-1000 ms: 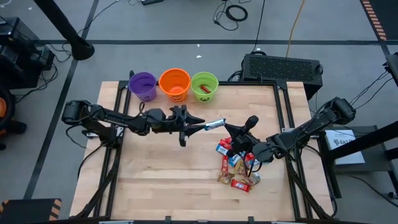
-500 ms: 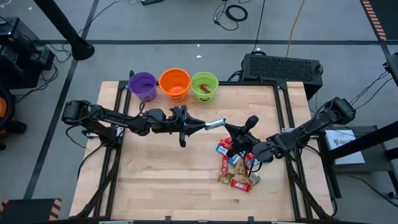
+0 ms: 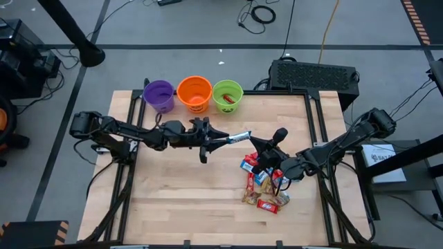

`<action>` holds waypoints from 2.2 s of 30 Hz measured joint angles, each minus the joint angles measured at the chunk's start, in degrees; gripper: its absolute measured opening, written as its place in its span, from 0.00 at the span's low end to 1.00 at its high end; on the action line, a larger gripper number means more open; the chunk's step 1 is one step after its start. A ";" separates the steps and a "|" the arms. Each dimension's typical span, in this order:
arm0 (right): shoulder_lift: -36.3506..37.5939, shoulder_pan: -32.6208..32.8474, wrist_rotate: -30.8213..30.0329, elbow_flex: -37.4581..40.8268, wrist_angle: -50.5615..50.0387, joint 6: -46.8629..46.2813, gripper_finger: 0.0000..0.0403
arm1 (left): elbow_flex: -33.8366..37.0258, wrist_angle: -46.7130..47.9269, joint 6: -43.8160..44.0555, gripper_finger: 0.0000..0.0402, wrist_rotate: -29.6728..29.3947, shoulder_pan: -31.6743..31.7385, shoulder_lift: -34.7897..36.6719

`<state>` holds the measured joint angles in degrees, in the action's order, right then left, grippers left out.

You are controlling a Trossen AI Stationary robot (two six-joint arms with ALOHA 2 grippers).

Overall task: Sort candy by brand, put in halloween buckets
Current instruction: Put the white chocolate bar into the violet bucket

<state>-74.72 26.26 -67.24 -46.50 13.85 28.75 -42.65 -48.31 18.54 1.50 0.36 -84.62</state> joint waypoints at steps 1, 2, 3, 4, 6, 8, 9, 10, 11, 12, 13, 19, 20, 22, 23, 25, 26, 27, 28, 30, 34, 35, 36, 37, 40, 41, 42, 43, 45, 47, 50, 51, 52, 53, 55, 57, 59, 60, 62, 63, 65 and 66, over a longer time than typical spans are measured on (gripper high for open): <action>0.00 0.00 0.00 0.00 0.00 0.00 0.00 | 0.00 0.08 -0.36 0.34 0.00 0.00 -0.01; 0.00 0.00 -0.03 0.00 0.00 0.00 0.00 | 0.00 0.20 -0.75 0.32 0.00 0.00 -0.04; 0.00 0.00 -0.21 0.00 0.00 0.00 0.00 | 0.00 0.09 -0.85 0.31 0.01 0.00 -0.04; 0.00 0.00 -0.30 0.00 0.00 0.00 0.00 | 0.00 -0.26 -0.87 0.29 0.06 0.00 -0.04; 0.00 -0.04 -0.30 0.00 0.00 0.00 0.00 | 0.00 -0.74 -0.89 0.24 0.43 0.00 -0.19; 0.00 -0.09 -0.30 0.00 0.00 0.00 0.00 | 0.00 -0.83 -0.89 0.20 0.47 0.00 -0.53; 0.00 -0.15 -0.28 0.00 0.00 0.00 0.00 | 0.01 -0.58 -0.95 0.18 0.49 0.00 -0.60; 0.00 -0.26 -0.28 0.00 -0.01 -0.01 0.00 | 0.02 -0.67 -1.12 0.16 0.50 0.00 -0.72; 0.00 -0.37 -0.28 0.00 -0.10 -0.08 0.00 | 0.02 -1.33 -1.33 0.14 0.53 0.00 -1.04; 0.00 -0.43 -0.28 -0.02 -0.30 -0.26 0.00 | 0.00 -1.94 -1.39 0.13 0.66 0.00 -1.36; 0.00 -0.50 -0.30 -0.02 -0.40 -0.30 0.00 | 0.00 -2.05 -1.39 0.11 1.26 0.00 -1.57; 0.00 -0.74 -0.35 -0.02 -0.50 -0.48 0.00 | 0.00 -3.90 -1.74 0.01 2.23 0.00 -2.10; 0.02 -0.74 -0.33 -0.02 -0.53 -0.54 0.00 | 0.00 -3.85 -2.25 0.01 2.35 0.00 -2.12; 0.02 -0.74 -0.27 -0.02 -0.83 -0.82 0.00 | 0.00 -4.03 -2.40 0.01 2.37 0.00 -2.10; 0.02 -0.74 -0.27 -0.02 -0.90 -0.95 0.00 | 0.00 -3.91 -2.51 0.01 2.38 0.01 -2.10; 0.02 -0.74 -0.18 -0.02 -0.87 -1.00 0.00 | 0.00 -3.92 -2.84 0.01 2.68 0.02 -2.10; 0.02 -0.74 -0.06 -0.02 -0.87 -0.99 0.00 | 0.00 -4.28 -2.88 0.01 3.17 0.03 -2.05; 0.02 -0.74 0.12 -0.02 -0.87 -1.14 0.00 | 0.00 -4.56 -2.90 0.01 3.82 0.10 -1.88; 0.02 -0.74 0.24 -0.02 -0.84 -1.65 0.01 | 0.00 -5.08 -2.81 0.01 4.77 0.30 -1.84; 0.02 -0.58 0.11 -0.02 -0.81 -2.95 0.05 | 0.00 -5.82 -2.44 0.00 6.71 0.75 -1.81; 0.04 -0.22 -0.06 -0.02 -0.84 -6.74 0.20 | 0.00 -8.24 -1.81 0.00 9.03 2.22 -1.79; 0.05 -0.22 -0.17 -0.02 -1.14 -8.30 0.24 | 0.00 -8.91 -1.11 0.00 9.64 2.84 -1.77; 0.08 -0.16 -0.24 -0.02 -1.76 -10.01 0.29 | 0.00 -9.75 -0.72 0.00 10.63 3.58 -1.77; 0.18 -0.05 -0.35 -0.02 -2.58 -11.71 0.34 | 0.00 -10.58 0.20 0.00 11.77 4.42 -1.77; 1.13 0.15 -0.42 -0.02 -6.61 -16.84 0.47 | 0.04 -13.05 2.78 0.00 16.34 7.48 -1.29; 1.74 0.15 -0.40 -0.02 -8.73 -19.08 0.51 | 0.04 -13.61 3.37 0.00 17.44 8.43 -0.94; 2.41 0.14 -0.32 -0.03 -10.91 -21.55 0.55 | 0.14 -14.16 3.63 0.00 18.15 9.22 -0.64; 3.05 0.09 -0.28 -0.04 -13.32 -24.07 0.57 | 0.40 -14.88 3.61 0.00 18.25 9.96 -0.42; 4.02 0.00 -0.09 -0.04 -18.31 -28.93 0.61 | 1.00 -16.60 3.80 0.00 18.20 11.57 -0.04; 4.20 -0.64 0.62 -0.04 -23.11 -33.63 0.63 | 1.05 -20.34 5.32 0.00 18.18 13.39 0.11; 3.98 -2.43 5.05 0.01 -27.83 -38.55 0.64 | 1.05 -29.70 9.11 0.00 17.51 15.53 0.28; 3.69 -3.24 7.26 0.15 -27.88 -38.78 0.63 | 1.05 -32.14 10.28 0.00 17.04 15.91 0.29; 3.34 -4.09 9.97 0.38 -27.75 -38.55 0.63 | 1.05 -34.51 10.94 0.00 16.45 16.12 0.29; 3.03 -4.87 12.30 0.69 -27.83 -38.22 0.62 | 1.05 -36.63 10.99 0.00 15.62 16.09 0.28; 2.46 -6.26 15.66 0.98 -28.18 -37.97 0.61 | 1.05 -40.89 10.63 0.00 13.29 15.54 0.28; 1.87 -7.52 17.66 0.94 -27.72 -37.62 0.59 | 1.01 -41.99 7.09 0.00 11.57 14.55 0.37; 1.24 -8.29 19.16 0.96 -27.97 -37.15 0.58 | 1.01 -41.24 -0.35 0.00 12.64 14.00 0.26; 0.90 -8.61 19.81 0.96 -27.93 -37.08 0.57 | 1.01 -40.82 -4.32 0.00 13.69 13.79 0.26; 0.49 -9.06 19.92 0.96 -27.83 -36.72 0.56 | 1.01 -40.07 -12.30 0.00 15.42 13.75 0.39; 0.23 -9.16 19.92 0.96 -27.90 -36.63 0.55 | 1.01 -39.58 -16.07 0.00 16.10 13.68 0.42; -0.25 -9.45 20.04 0.96 -27.89 -36.40 0.54 | 1.01 -38.32 -23.22 0.00 16.99 13.64 0.42; -0.36 -9.52 20.08 0.96 -27.96 -36.06 0.53 | 1.01 -37.74 -26.93 0.00 17.08 13.60 0.67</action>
<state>-75.08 16.74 -47.17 -45.54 -14.11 -7.31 -41.65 -86.06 -8.39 18.57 13.96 -83.95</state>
